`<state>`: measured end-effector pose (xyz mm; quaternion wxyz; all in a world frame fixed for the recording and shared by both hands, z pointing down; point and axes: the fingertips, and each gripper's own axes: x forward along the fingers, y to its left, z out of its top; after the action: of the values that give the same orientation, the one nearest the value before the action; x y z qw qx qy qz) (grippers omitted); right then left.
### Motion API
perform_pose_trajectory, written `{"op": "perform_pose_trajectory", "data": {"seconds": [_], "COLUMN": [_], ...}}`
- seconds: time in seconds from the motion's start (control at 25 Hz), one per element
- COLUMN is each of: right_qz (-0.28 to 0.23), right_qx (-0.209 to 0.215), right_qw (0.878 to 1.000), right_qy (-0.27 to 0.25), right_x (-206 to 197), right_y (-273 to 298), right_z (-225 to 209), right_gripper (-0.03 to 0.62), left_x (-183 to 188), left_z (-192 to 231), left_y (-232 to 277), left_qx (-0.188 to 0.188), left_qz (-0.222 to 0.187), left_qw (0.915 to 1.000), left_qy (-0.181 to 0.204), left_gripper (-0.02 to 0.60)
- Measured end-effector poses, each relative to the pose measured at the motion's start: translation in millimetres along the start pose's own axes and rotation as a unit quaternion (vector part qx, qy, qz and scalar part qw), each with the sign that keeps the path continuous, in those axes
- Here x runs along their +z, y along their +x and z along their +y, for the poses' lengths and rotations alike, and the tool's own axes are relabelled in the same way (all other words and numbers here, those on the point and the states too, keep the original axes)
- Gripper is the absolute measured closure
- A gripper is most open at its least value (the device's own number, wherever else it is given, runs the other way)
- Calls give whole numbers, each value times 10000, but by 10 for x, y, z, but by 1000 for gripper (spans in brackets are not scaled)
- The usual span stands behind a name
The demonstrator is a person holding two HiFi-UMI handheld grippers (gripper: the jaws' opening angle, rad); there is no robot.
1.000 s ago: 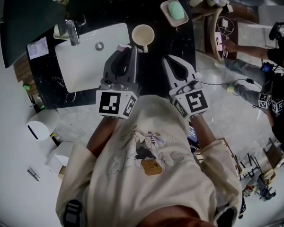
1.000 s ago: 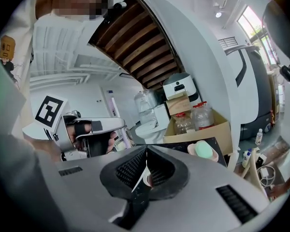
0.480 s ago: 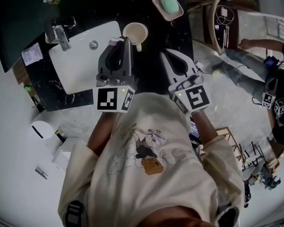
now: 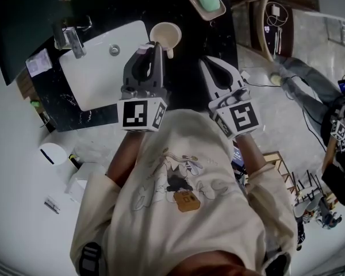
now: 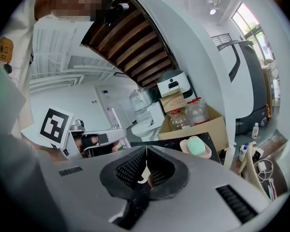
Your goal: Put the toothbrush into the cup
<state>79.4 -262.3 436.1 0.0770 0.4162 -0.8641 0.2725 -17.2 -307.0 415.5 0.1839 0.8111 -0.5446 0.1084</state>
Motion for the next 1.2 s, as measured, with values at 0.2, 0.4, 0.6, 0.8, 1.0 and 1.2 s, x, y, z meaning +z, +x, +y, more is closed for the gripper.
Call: {"op": "perform_pose_trajectory", "data": {"seconds": [0.2, 0.4, 0.6, 0.8, 1.0, 1.2], "right_qz": [-15, -39, -28, -21, -50, -60], "right_qx": [-41, -69, -144, -147, -144, -140], "right_qw": [10000, 10000, 9999, 9999, 9999, 9999], "right_qy": [9, 17, 67, 50, 28, 11], "right_x": [-11, -11, -52, -59, -55, -72], "right_y": [-3, -7, -24, -22, -46, -71], "right_z": [14, 46, 39, 78, 136, 188], "right_gripper": [576, 576, 576, 576, 576, 576], "left_x": [-192, -325, -473, -588, -652, -657], "left_z": [9, -40, -96, -198, -253, -256], "left_y": [1, -21, -22, -42, -80, -140], "left_qx": [-16, -59, -97, -368, -502, -513], "left_qz": [309, 493, 733, 922, 1024, 1015], "left_qw": [9995, 9987, 9972, 9951, 9935, 9935], "left_qy": [22, 83, 58, -8, -53, -41], "left_gripper": [541, 538, 535, 485, 431, 425]}}
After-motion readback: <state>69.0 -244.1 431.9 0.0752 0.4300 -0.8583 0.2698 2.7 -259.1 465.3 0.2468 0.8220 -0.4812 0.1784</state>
